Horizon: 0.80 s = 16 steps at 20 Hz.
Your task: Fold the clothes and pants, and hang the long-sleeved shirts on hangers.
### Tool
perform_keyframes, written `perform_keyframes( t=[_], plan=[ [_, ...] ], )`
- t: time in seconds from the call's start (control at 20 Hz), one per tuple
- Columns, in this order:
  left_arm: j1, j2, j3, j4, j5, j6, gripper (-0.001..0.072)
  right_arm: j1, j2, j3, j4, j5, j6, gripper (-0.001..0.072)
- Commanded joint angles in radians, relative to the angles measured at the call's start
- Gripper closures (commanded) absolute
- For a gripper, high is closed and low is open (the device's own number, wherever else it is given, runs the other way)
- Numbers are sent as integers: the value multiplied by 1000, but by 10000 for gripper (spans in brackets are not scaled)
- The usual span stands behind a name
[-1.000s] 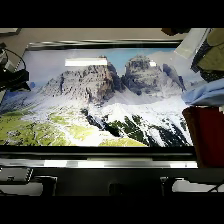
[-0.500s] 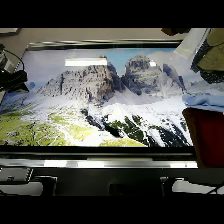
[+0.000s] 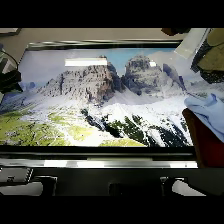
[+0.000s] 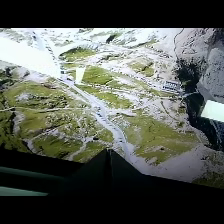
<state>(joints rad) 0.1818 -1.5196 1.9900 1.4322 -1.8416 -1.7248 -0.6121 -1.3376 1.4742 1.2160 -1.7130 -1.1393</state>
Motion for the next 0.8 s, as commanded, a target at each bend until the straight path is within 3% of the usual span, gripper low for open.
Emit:
perform_keyframes(
  t=[0.0,0.55,0.6,0.75],
  plan=[
    [6,16,0,9,0,0,690,0,28,-185,-106,17,-8,671],
    [6,24,0,9,0,0,690,0,29,-360,-203,74,-1,660],
    [6,24,0,9,0,0,690,0,29,-371,-217,76,0,605],
    [6,24,0,9,0,-3,690,0,30,-380,-260,72,13,231]
  ],
)
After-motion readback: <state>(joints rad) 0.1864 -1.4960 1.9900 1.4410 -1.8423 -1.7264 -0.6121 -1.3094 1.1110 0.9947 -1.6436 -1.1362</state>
